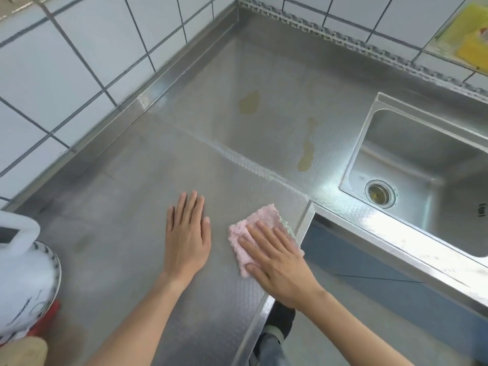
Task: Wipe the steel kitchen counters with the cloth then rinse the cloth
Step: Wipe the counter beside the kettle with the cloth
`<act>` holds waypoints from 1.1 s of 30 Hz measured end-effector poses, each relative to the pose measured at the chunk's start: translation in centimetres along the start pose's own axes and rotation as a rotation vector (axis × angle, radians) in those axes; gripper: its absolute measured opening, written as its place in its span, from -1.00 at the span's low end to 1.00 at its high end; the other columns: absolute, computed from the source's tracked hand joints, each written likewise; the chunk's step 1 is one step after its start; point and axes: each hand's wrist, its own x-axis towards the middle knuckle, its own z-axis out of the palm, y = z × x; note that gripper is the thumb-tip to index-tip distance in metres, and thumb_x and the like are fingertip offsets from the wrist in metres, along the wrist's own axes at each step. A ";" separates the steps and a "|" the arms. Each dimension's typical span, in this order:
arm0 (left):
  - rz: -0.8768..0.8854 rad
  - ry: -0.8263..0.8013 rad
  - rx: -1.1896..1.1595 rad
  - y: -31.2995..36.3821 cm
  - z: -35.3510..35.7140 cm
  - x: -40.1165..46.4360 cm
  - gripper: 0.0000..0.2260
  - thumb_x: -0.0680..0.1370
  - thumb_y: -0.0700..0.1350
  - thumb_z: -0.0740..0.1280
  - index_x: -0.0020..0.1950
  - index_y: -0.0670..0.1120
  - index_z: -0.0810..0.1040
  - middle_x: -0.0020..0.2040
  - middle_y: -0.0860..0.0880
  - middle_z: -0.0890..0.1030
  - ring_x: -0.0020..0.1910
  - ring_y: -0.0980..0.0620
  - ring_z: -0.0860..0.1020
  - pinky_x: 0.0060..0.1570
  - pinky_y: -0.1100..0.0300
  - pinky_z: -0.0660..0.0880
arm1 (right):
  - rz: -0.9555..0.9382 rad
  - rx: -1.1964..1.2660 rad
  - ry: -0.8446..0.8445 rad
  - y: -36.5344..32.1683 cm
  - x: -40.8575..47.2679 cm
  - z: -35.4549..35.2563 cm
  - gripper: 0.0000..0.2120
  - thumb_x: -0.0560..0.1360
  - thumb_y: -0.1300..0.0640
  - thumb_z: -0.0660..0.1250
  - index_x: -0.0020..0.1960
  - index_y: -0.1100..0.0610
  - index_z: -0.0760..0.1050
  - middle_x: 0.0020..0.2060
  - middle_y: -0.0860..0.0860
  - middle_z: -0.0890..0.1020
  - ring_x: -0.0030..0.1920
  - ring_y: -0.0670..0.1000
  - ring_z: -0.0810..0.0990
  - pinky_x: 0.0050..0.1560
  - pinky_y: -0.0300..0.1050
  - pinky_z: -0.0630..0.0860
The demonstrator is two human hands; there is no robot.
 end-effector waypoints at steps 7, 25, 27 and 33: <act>-0.102 -0.011 -0.051 1.3 0.0 1.9 -0.56 0.68 -0.02 0.12 0.47 -0.20 0.49 0.58 -0.21 0.39 0.62 -0.22 0.29 0.51 -0.39 0.20 | 0.536 0.045 0.063 5.7 6.2 -3.2 -0.40 0.73 -0.20 -0.10 0.71 -0.03 -0.11 0.70 0.04 -0.15 0.67 0.09 -0.30 0.66 0.13 -0.27; -0.212 0.018 0.049 9.5 5.7 14.6 -0.45 0.71 0.12 0.10 0.64 -0.13 0.26 0.68 -0.15 0.21 0.70 -0.16 0.07 0.59 -0.37 -0.06 | 0.770 0.098 0.155 13.7 5.7 -4.4 -0.39 0.74 -0.16 -0.09 0.71 0.06 -0.05 0.69 0.17 -0.09 0.68 0.19 -0.21 0.67 0.17 -0.16; -0.225 0.023 0.069 9.7 5.7 14.7 -0.45 0.71 0.12 0.10 0.64 -0.12 0.27 0.68 -0.14 0.22 0.70 -0.15 0.08 0.59 -0.36 -0.04 | 0.658 0.081 0.198 11.5 6.7 -3.4 -0.42 0.75 -0.14 -0.06 0.71 0.04 -0.01 0.69 0.15 -0.05 0.68 0.18 -0.20 0.67 0.20 -0.13; -0.240 0.025 0.070 9.9 5.6 14.9 -0.42 0.68 0.16 0.05 0.64 -0.10 0.29 0.68 -0.10 0.23 0.70 -0.13 0.09 0.60 -0.32 -0.06 | 0.183 -0.005 0.064 12.5 3.2 -2.8 -0.43 0.75 -0.22 -0.02 0.70 -0.06 0.05 0.69 0.01 0.04 0.70 0.08 -0.06 0.67 0.13 -0.07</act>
